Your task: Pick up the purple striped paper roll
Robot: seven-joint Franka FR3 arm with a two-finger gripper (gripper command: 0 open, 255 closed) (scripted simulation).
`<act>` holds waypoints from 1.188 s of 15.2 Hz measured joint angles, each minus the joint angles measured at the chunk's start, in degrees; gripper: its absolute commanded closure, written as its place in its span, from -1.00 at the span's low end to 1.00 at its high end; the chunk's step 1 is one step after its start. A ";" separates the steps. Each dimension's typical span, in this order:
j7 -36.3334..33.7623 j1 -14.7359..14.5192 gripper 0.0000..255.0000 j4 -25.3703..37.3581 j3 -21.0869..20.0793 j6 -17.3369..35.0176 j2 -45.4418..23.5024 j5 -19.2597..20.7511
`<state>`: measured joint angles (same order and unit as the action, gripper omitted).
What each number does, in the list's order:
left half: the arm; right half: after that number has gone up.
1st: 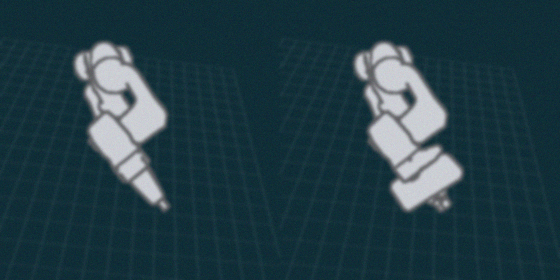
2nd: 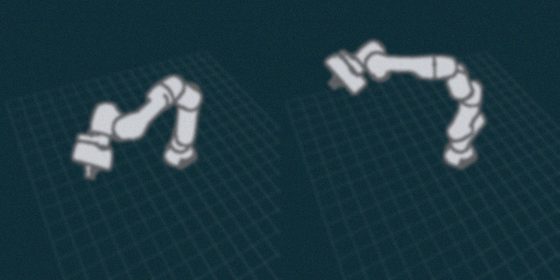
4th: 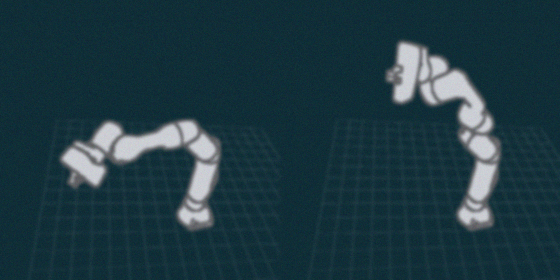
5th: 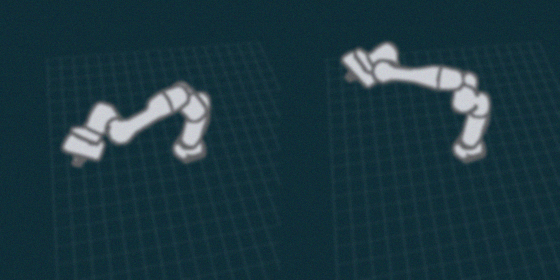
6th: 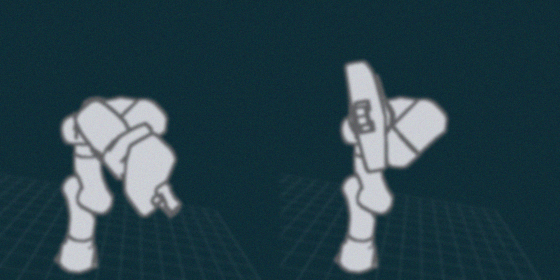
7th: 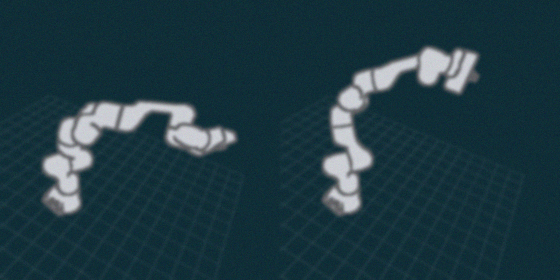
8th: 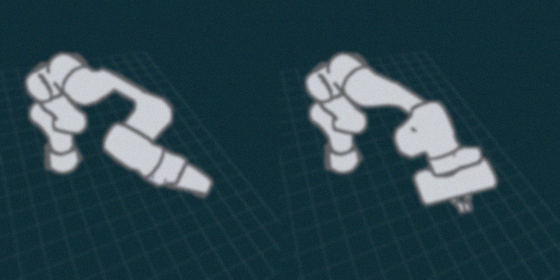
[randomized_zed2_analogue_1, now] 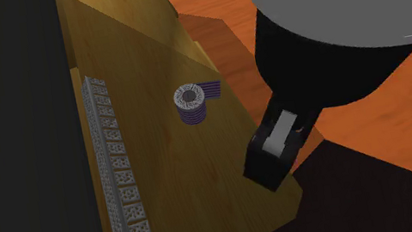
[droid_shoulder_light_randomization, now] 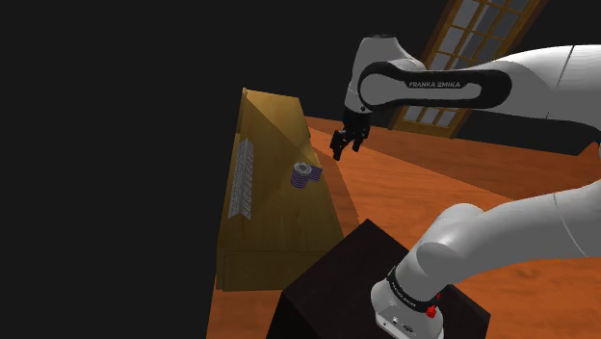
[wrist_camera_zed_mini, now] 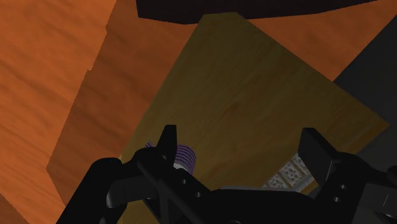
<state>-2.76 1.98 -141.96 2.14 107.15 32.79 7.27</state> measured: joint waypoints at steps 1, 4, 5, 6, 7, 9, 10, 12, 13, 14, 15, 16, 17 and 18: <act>0.39 0.26 -1.00 -0.44 0.59 2.01 -1.37 0.19; 1.33 0.80 -1.00 -0.05 2.07 7.62 -6.82 0.42; 1.99 1.12 -1.00 0.25 2.82 9.59 -8.88 0.54; 2.18 1.21 -1.00 0.23 3.19 11.52 -10.67 0.47; 2.52 1.26 -1.00 1.28 3.57 12.92 -12.92 0.29; 3.82 1.69 -1.00 2.68 4.79 16.46 -17.52 0.02; 4.29 1.81 -1.00 3.12 5.18 17.67 -19.00 -0.20; 5.51 2.13 -1.00 4.24 6.16 21.31 -23.46 -0.84; 6.16 2.28 -1.00 4.97 6.56 22.65 -25.39 -1.27; 6.94 2.43 -1.00 6.35 6.98 24.19 -28.12 -1.88; 7.47 2.51 -1.00 7.35 7.19 25.38 -30.22 -2.48; 8.42 2.77 -1.00 8.71 7.55 26.78 -32.84 -3.23; 9.14 2.99 -1.00 9.57 7.76 28.06 -34.91 -3.92; 9.90 3.20 -1.00 11.02 7.88 29.22 -37.40 -4.76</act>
<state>7.14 5.18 -130.94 10.02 136.37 -4.60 2.51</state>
